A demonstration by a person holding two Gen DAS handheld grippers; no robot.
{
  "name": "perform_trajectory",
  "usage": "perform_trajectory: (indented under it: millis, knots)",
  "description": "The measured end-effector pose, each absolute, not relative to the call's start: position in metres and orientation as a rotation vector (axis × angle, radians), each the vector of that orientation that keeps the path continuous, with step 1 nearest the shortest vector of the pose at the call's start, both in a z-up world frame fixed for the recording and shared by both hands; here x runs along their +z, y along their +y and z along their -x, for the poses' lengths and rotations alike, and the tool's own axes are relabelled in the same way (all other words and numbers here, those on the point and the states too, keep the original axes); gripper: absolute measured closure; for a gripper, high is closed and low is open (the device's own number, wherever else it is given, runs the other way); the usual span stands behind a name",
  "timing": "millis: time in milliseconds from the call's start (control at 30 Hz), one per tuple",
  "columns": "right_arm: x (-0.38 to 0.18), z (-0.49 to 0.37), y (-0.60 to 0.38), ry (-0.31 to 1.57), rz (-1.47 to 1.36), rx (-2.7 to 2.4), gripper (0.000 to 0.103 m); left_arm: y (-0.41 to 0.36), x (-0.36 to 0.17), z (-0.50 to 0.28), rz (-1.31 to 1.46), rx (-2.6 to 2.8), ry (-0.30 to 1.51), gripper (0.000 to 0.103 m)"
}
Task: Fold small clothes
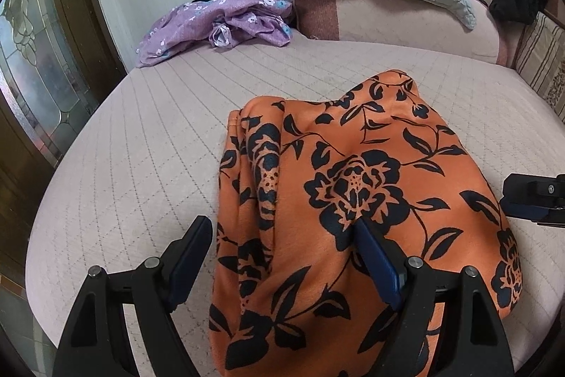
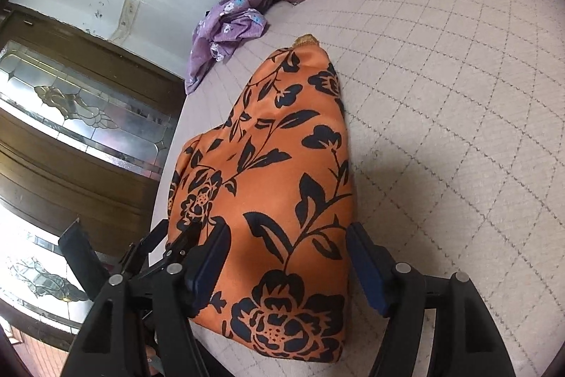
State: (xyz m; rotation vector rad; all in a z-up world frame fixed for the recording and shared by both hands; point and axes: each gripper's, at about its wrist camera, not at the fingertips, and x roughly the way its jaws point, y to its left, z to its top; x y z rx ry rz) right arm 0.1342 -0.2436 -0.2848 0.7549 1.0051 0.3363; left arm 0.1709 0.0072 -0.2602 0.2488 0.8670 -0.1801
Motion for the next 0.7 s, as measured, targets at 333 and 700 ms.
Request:
perform_trajectory:
  millis: [333, 700]
  knots:
    - [-0.291, -0.136, -0.252, 1.006, -0.79, 0.297, 0.032, 0.017, -0.263, -0.179, -0.122, -0.274, 0.949, 0.02]
    - [-0.3, -0.134, -0.262, 1.001, -0.855, 0.271, 0.031, 0.087, -0.277, -0.198, 0.497, -0.464, 1.124, 0.015]
